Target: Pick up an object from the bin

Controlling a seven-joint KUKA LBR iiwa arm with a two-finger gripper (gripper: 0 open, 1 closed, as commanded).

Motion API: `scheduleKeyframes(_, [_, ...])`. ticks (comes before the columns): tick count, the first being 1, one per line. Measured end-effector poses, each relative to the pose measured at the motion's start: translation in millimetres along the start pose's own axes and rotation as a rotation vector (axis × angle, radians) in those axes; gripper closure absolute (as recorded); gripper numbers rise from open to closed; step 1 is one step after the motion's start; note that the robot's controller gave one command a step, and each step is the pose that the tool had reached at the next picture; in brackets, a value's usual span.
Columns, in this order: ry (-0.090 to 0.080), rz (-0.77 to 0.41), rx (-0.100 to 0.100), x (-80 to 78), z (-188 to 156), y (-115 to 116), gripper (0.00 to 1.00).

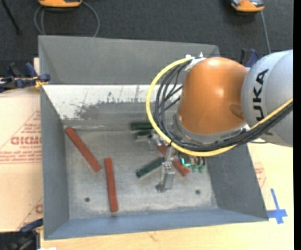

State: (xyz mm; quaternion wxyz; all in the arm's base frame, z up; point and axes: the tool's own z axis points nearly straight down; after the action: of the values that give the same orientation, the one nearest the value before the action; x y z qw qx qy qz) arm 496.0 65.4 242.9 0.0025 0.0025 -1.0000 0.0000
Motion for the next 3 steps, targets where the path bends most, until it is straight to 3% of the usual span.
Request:
scheduleKeyframes(1, [-0.001,0.034,0.0,-26.3,177,-6,0.0])
scheduleKeyframes(2, [-0.012,-0.018,0.004,-66.9,168,-79,0.0])
scheduleKeyframes(3, [-0.008,-0.02,0.0,-65.1,169,-74,1.0])
